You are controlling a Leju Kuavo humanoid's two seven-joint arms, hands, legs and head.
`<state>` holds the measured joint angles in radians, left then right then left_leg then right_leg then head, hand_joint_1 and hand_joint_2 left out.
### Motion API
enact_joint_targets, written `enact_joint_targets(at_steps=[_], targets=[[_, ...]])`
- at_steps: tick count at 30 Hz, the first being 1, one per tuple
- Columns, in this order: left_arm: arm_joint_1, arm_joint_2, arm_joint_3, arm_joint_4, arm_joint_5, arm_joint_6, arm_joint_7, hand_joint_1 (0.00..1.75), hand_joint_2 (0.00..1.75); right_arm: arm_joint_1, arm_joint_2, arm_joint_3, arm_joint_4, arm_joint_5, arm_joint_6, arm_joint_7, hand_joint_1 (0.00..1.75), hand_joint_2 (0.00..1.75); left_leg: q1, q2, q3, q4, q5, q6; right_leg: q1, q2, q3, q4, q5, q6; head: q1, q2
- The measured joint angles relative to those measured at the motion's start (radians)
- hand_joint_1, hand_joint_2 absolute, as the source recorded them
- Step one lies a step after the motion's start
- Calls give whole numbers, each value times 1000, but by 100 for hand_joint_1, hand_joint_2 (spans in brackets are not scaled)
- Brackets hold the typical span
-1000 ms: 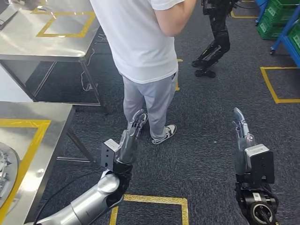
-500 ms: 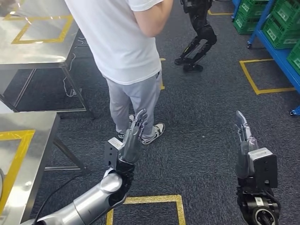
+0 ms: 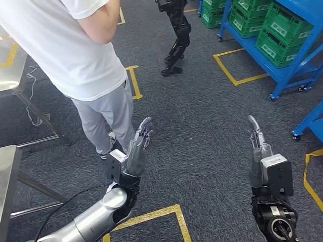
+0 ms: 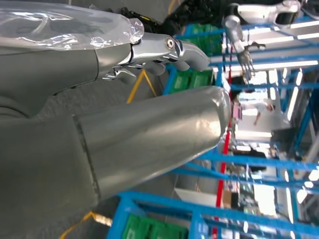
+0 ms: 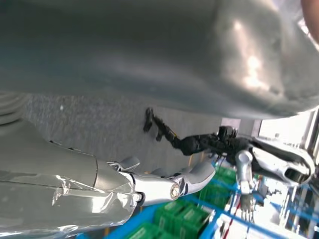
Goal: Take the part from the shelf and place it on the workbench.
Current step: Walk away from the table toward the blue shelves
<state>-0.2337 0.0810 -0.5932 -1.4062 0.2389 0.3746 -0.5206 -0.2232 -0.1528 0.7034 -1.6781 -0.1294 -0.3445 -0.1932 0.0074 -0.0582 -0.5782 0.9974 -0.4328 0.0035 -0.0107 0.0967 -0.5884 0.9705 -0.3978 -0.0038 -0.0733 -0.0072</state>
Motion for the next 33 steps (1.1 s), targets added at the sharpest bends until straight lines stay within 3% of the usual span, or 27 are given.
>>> enact_joint_targets(at_steps=[1,3,4,6,8,10,11,12,14,16,17,19,21,23,25,26,28,30,32,33], targets=[[0,0,0,0,0,0,0,0,0,0,0,0,0,0,0,0,0,0,-2,-9,12,-28,6,3,-1,10,-3,0,2,5,1,0],[-2,1,0,-1,0,1,0,0,0,0,0,0,0,0,1,0,0,0,-4,8,17,-41,8,5,-4,30,-8,-5,7,18,3,0],[-3,1,0,-2,-1,1,2,0,0,0,0,-1,0,0,2,0,0,0,-2,19,20,-48,12,9,-3,27,-12,-3,5,24,3,0],[-4,0,0,-5,-3,3,5,0,0,-3,0,-2,0,-1,7,0,0,0,3,42,27,-62,19,16,0,-14,-37,45,-28,34,13,0],[-2,0,0,-7,-4,3,8,0,0,-8,0,-2,2,-2,12,0,0,0,3,66,30,-65,20,21,-3,-67,-91,169,-94,42,25,0],[1,1,0,-7,-5,3,9,0,0,-8,1,-1,4,-4,15,1,0,0,2,90,30,-64,18,22,-11,-86,-133,271,-128,51,28,0],[1,1,0,-7,-5,3,9,0,0,-7,1,-1,5,-4,16,1,0,0,3,101,30,-63,17,21,-15,-91,-129,270,-119,54,29,0],[1,1,0,-7,-5,3,9,0,0,-8,1,-2,7,-4,16,2,0,0,4,112,31,-62,15,18,-17,-98,-106,231,-94,57,29,0],[1,2,0,-8,-6,3,9,0,0,-12,1,-2,8,-4,19,2,0,0,3,131,33,-56,7,7,-16,-134,-32,96,-40,59,32,0],[0,2,0,-8,-9,-1,8,0,0,-19,1,-2,9,-4,21,0,0,0,-3,149,32,-48,1,-5,-10,-162,11,15,-22,47,31,0],[-1,2,0,-8,-11,-3,7,0,0,-20,1,-1,9,-4,21,-1,0,0,-7,159,31,-46,0,-9,-6,-161,13,8,-26,38,29,0],[-5,2,0,-8,-13,-7,5,0,0,-19,1,-2,10,-5,22,-3,0,0,-5,172,33,-44,-3,-19,-5,-137,10,6,-22,21,22,0],[-9,2,0,-8,-13,-8,4,0,0,-19,1,-3,10,-7,20,-8,0,0,2,137,17,1,-37,-29,-7,-115,10,2,-17,8,19,0],[-8,3,0,-8,-13,-8,4,0,0,-18,1,-3,10,-9,20,-12,0,0,5,83,-40,125,-102,-32,-7,-94,9,1,-14,-1,12,0],[-4,4,0,-8,-12,-7,4,0,0,-15,1,-2,11,-10,20,-13,0,0,4,67,-106,246,-139,-30,-4,-69,7,1,-13,-4,6,0],[-3,5,0,-8,-11,-5,4,0,0,-13,1,-1,11,-11,21,-14,0,0,3,64,-120,261,-131,-28,-2,-55,7,1,-12,-5,4,0],[-4,5,0,-8,-6,-1,4,0,0,-12,1,-1,11,-14,20,-16,0,0,0,53,-89,177,-66,-15,1,-27,8,1,-11,-6,1,0],[-10,6,0,-8,1,6,4,0,0,-12,1,-1,11,-17,16,-19,0,0,-1,10,-29,39,-3,3,3,-3,7,2,-10,-4,0,0],[-14,6,0,-8,7,13,4,0,0,-11,1,-1,11,-19,13,-19,0,0,-4,-15,0,-28,14,10,0,17,2,3,-8,3,2,0],[-16,6,0,-8,10,16,4,0,0,-10,1,-1,11,-20,12,-18,0,0,-5,-9,3,-36,13,10,-1,28,-1,2,-7,10,2,0]])
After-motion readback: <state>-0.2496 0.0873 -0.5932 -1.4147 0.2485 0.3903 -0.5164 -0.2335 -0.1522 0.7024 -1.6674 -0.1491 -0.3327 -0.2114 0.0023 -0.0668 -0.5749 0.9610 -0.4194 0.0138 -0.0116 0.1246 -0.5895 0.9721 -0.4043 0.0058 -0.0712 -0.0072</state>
